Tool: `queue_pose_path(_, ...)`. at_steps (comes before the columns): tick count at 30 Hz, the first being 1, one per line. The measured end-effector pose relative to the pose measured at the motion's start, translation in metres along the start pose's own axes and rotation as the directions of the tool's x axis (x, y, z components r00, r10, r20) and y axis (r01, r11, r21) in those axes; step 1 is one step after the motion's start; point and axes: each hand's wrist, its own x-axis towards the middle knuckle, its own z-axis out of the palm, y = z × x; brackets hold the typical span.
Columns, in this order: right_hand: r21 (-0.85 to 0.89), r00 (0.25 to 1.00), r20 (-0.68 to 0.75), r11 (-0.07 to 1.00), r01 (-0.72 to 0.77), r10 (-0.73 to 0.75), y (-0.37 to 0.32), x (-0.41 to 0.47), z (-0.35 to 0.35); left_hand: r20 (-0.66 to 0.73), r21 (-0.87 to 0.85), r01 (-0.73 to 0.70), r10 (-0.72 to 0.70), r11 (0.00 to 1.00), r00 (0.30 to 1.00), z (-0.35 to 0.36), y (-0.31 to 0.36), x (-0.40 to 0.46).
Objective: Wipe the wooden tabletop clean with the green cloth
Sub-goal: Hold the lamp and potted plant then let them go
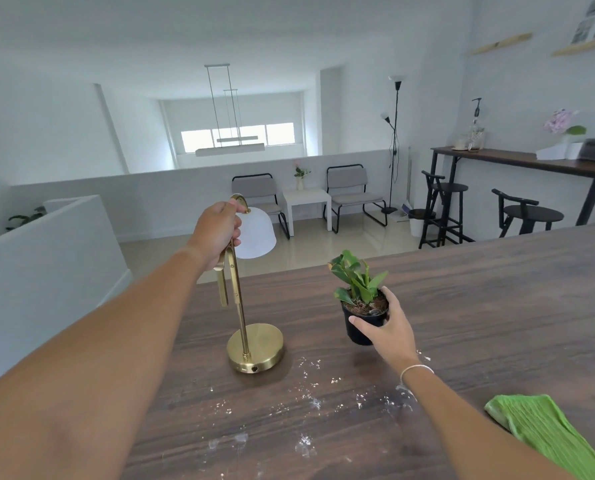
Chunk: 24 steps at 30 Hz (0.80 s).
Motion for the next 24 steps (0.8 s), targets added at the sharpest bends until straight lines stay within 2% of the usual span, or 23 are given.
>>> queue_pose_path(9,-0.005,0.998,0.064,1.000,0.014,-0.014,0.011,0.070,0.025,-0.079,0.015,-0.047,0.048,0.999,0.996,0.010,0.001,0.066)
queue_pose_path(18,0.020,0.990,0.141,0.999,0.026,-0.029,0.024,0.160,0.063,-0.212,-0.016,-0.033,0.029,0.999,0.977,0.029,-0.013,0.141)
queue_pose_path(24,0.020,0.988,0.154,1.000,0.015,-0.017,0.039,0.191,0.082,-0.235,-0.012,-0.012,0.009,1.000,0.972,0.040,-0.030,0.168)
